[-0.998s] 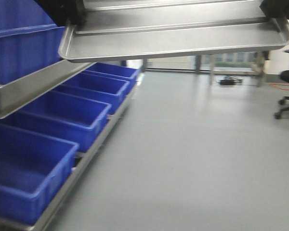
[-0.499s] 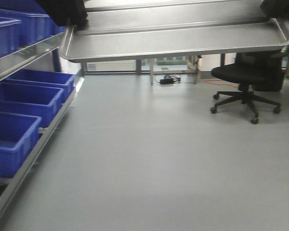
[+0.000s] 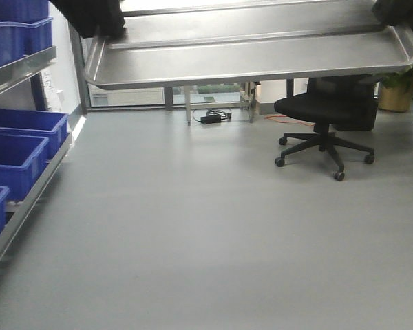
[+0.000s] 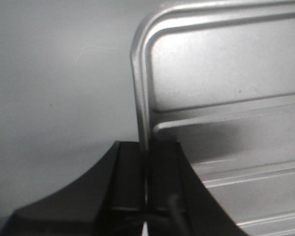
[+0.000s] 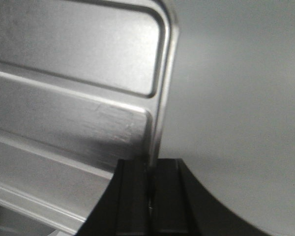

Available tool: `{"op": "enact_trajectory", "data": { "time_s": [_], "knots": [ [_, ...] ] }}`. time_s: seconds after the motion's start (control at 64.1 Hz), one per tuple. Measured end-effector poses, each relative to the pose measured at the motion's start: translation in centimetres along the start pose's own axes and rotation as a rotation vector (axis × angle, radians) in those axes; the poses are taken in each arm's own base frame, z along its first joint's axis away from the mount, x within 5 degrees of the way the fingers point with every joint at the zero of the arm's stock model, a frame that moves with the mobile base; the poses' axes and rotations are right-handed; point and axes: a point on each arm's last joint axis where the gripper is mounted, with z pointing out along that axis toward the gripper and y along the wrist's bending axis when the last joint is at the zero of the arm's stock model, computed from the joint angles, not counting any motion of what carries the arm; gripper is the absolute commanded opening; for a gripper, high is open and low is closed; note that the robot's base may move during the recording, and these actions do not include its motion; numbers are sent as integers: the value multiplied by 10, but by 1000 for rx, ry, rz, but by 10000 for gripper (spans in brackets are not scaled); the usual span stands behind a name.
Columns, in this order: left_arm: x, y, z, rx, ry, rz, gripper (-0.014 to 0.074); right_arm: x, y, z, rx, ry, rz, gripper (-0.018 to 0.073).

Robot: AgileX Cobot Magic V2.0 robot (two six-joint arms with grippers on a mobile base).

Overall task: Grab silver tray and place in blue box
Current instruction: 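Hold the silver tray raised in both grippers while the base drives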

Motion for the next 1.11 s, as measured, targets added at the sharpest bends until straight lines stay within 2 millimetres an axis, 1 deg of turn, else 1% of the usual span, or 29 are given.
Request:
{"op": "enact_trajectory", "data": {
  "time_s": [1.107],
  "knots": [
    [0,0,0,0,0,2,-98,0,0,0,0,0,0,57]
  ]
}}
